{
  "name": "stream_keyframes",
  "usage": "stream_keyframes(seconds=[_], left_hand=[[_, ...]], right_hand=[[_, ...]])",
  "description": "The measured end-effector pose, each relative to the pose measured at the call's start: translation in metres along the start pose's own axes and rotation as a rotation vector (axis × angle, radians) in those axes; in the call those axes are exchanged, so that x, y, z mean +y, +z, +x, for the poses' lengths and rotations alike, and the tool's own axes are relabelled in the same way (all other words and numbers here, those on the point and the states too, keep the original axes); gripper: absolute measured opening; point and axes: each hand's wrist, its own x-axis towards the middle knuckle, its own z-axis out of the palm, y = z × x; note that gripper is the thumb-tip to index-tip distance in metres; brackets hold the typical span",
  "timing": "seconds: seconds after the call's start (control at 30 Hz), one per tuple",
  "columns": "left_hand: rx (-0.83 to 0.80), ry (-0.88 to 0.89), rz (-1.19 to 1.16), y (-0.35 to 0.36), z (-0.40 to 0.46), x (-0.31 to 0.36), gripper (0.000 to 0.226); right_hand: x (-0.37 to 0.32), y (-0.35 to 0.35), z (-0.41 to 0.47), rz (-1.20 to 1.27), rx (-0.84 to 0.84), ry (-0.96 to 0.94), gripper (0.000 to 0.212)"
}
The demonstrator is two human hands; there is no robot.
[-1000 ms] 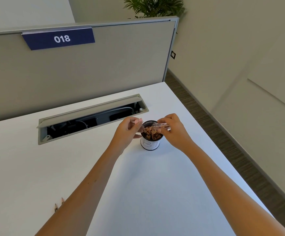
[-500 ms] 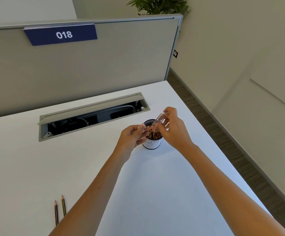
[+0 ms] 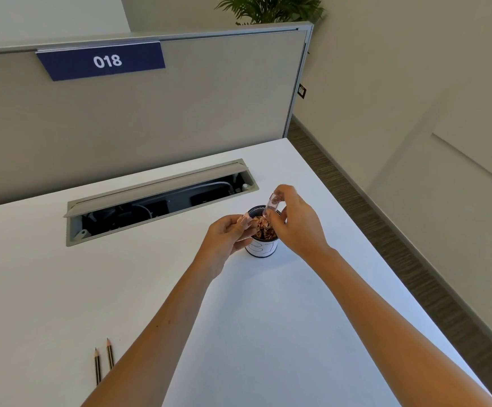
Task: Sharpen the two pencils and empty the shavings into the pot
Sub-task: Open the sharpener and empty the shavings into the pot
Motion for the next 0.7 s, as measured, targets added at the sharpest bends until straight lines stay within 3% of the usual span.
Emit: stream_keyframes(seconds=[0.13,0.3,0.43,0.57,0.7], left_hand=[[-0.041,-0.046,-0.133,0.001,-0.001,0.006,0.015],[-0.221,-0.189,-0.550,-0.001,-0.006,0.013,0.031],[-0.302,-0.252,-0.684,0.004,-0.006,0.017,0.030],[-0.269,-0.236,-0.588,0.007,-0.001,0.018,0.030],[-0.105,-0.072,-0.026,0.011,0.007,0.023,0.023]], right_hand=[[0.000,0.001,-0.003,0.088,0.003,0.066,0.052],[0.003,0.000,-0.009,0.129,-0.002,0.092,0.055],[0.007,0.000,-0.012,0.125,-0.002,0.096,0.054],[0.008,-0.002,-0.013,0.135,0.018,0.099,0.054],[0.006,-0.007,-0.012,0.171,-0.007,0.104,0.062]])
